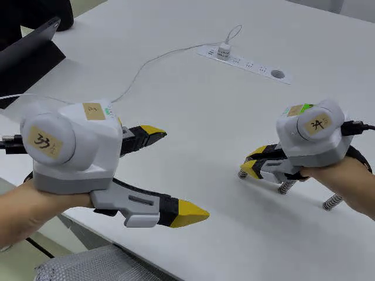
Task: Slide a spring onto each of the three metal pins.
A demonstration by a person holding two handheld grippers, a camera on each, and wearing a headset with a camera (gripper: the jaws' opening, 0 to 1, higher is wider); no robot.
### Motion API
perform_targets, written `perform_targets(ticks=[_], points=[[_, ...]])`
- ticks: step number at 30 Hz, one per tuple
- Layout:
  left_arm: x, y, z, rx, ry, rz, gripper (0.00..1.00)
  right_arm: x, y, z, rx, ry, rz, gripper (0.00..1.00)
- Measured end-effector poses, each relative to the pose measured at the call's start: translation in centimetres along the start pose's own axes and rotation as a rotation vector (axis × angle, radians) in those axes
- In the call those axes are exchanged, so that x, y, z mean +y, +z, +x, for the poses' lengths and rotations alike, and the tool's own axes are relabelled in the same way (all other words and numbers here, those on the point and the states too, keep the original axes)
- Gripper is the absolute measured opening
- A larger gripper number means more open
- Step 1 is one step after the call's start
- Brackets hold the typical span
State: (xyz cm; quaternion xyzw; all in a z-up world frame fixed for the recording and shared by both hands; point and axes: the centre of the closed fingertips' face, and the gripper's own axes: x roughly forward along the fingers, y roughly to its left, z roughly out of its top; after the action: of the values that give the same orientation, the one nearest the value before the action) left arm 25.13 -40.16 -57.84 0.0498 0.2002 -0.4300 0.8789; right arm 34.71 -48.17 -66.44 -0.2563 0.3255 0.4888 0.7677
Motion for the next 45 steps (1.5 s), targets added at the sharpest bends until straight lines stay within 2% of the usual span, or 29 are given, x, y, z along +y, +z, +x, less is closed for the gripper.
perform_targets(ticks=[6,8,13,16,23,25,27,29,32,34,37,41,45], points=[[-0.1,0.1,-0.3,0.000,0.007,0.000,0.94,-0.1,0.1,-0.1,-0.013,-0.005,-0.001,0.18],[-0.1,0.0,-0.3,0.004,0.012,0.004,0.94,-0.3,0.3,-0.4,-0.025,-0.027,0.000,0.22],[0.1,-0.1,-0.4,0.010,0.027,-0.003,0.94,-0.6,0.6,-1.8,-0.064,-0.043,0.020,0.23],[0.0,0.4,-0.3,0.003,0.027,0.002,0.94,-0.9,0.8,-2.9,-0.090,-0.062,0.021,0.24],[0.6,2.0,0.0,-0.017,0.039,0.021,0.94,-2.2,1.0,-6.3,-0.208,-0.111,0.051,0.29],[0.8,2.7,0.1,-0.029,0.043,0.026,0.95,-2.8,1.0,-7.6,-0.251,-0.142,0.047,0.29],[1.0,3.2,0.2,-0.040,0.049,0.029,0.96,-3.9,0.8,-9.1,-0.297,-0.211,0.053,0.29],[1.3,3.7,0.2,-0.045,0.064,0.034,0.96,-4.6,0.3,-10.5,-0.330,-0.255,0.071,0.29],[2.2,4.1,0.1,-0.046,0.118,0.047,0.96,-5.4,-0.7,-12.2,-0.352,-0.302,0.115,0.31],[2.6,4.4,-0.2,-0.053,0.136,0.049,0.96,-5.7,-1.7,-13.3,-0.349,-0.335,0.137,0.33],[2.8,4.6,-0.4,-0.060,0.142,0.040,0.96,-6.1,-2.7,-15.0,-0.378,-0.391,0.187,0.39],[3.1,4.5,-0.5,-0.060,0.164,0.042,0.97,-5.7,-3.7,-17.2,-0.427,-0.438,0.250,0.46],[3.3,4.3,-0.6,-0.074,0.199,0.044,0.97,-5.1,-5.6,-18.8,-0.430,-0.485,0.282,0.48]])
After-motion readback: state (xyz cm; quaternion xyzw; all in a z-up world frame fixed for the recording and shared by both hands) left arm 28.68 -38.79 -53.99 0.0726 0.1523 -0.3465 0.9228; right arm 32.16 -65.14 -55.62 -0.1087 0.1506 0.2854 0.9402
